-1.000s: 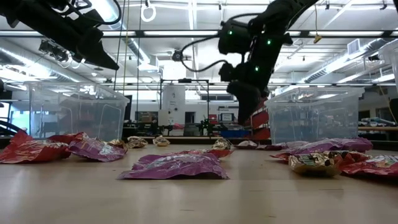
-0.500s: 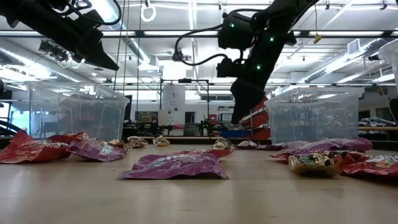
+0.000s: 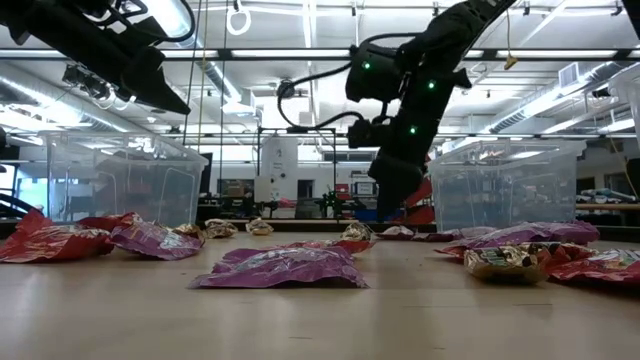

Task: Sort candy
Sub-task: Put the purple candy into the top right transparent bin

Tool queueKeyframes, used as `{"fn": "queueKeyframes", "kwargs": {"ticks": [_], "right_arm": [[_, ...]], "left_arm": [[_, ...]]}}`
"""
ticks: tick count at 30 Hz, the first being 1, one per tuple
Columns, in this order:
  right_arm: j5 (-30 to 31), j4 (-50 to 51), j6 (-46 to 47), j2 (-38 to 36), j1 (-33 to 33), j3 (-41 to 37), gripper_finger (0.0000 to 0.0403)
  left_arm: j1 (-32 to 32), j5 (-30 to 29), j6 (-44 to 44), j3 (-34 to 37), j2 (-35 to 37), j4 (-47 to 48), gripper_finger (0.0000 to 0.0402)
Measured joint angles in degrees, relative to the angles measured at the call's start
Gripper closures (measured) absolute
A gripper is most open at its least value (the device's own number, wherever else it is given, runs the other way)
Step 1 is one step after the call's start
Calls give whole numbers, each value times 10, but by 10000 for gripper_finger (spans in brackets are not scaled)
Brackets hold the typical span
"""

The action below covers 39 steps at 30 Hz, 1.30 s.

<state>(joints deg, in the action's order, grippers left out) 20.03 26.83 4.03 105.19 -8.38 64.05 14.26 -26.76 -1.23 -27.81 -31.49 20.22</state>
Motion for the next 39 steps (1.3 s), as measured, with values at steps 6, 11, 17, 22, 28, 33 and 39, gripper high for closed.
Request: {"fn": "queueKeyframes", "kwargs": {"ticks": [6,11,17,22,28,33,39], "right_arm": [[6,3,18,26,-8,0,191],[3,4,34,43,-19,2,200],[-25,11,60,49,-34,3,246],[-31,11,65,50,-42,2,319],[-42,13,69,49,-45,2,391],[-48,17,80,40,-44,4,396],[-48,32,106,-5,-38,12,401]], "left_arm": [[0,0,0,0,0,2,393],[0,0,0,0,0,3,393],[0,0,0,0,0,3,393],[0,0,1,0,0,4,393],[0,0,1,0,0,4,393],[0,0,2,0,0,5,393],[0,0,2,0,0,5,393]]}}
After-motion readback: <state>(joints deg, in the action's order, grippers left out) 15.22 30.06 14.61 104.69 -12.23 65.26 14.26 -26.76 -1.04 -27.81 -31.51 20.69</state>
